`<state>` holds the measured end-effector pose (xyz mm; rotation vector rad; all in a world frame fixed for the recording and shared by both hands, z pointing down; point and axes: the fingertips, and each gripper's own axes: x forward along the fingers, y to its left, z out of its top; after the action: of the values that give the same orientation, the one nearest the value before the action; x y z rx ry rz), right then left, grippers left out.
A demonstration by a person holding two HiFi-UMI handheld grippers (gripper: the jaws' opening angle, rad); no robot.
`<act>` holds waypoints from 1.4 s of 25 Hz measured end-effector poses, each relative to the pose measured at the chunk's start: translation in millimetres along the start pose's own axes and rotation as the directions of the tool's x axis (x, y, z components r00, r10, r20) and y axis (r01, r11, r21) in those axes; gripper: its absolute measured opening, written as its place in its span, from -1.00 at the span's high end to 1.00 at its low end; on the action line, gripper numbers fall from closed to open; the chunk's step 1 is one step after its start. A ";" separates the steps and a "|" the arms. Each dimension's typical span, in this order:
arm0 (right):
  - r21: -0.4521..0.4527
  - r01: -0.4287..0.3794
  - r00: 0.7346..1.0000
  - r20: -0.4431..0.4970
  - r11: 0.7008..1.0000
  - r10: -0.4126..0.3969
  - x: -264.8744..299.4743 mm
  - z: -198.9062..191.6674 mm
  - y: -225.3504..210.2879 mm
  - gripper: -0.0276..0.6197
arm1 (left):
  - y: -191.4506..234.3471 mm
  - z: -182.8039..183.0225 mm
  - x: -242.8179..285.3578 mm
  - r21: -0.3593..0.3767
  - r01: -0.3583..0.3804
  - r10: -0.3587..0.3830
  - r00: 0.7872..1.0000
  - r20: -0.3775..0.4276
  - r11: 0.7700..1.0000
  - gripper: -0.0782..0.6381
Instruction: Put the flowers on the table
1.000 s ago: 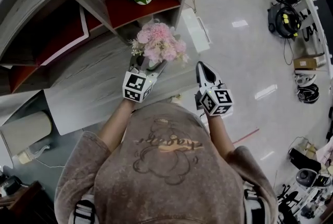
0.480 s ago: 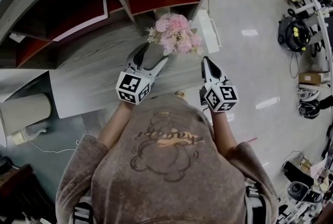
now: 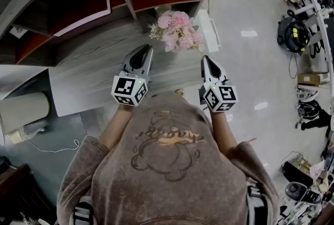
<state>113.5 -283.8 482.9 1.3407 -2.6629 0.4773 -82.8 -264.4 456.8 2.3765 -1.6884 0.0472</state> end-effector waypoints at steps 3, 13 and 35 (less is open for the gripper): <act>0.004 0.005 1.000 0.009 1.000 -0.005 -0.2 0.1 1.5 0.92 | 4.2 -4.8 0.7 -0.001 -0.014 0.014 1.000 -0.020 1.000 0.73; -0.002 0.024 1.000 0.001 1.000 -0.024 -0.3 -7.9 -0.8 0.92 | 16.4 -24.9 2.0 -0.026 -0.035 0.034 0.998 -0.061 0.999 0.73; -0.009 -0.011 1.000 -0.018 1.000 0.011 5.6 -9.7 11.6 0.92 | 9.1 -20.0 0.5 -0.014 -0.030 0.029 0.998 -0.062 0.999 0.73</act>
<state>100.6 -278.4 490.8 1.3137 -2.6562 0.4753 -89.1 -263.6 477.9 2.3152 -1.6897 0.1119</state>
